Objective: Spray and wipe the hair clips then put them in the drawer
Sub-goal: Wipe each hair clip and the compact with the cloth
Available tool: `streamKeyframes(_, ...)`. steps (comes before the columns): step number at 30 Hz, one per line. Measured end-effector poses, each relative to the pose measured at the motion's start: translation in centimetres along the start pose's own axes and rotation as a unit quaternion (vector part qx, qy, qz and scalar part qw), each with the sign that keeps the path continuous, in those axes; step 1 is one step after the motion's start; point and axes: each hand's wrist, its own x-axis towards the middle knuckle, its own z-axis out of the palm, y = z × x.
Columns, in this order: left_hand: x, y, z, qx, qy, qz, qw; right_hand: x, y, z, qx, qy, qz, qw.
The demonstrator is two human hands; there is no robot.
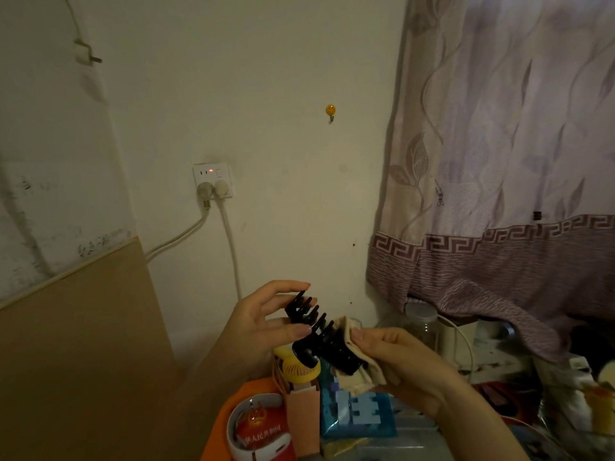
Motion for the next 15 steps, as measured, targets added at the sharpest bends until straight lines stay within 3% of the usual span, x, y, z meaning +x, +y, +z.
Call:
streamKeyframes(4,0.1,-0.2,-0.1,-0.002,0.001,0.0,1.0,0.2,0.3,0.1,0.004,-0.015,0.002,1.0)
streamKeyframes(11,0.5,-0.7,0.1,0.025,0.027,0.002,0.999,0.5,1.2,0.9,-0.003,0.055,-0.029,0.998)
streamKeyframes(15,0.6,-0.8,0.2,0.034,0.031,0.007,0.999,0.7,1.7,1.0,0.027,0.04,-0.03,0.998)
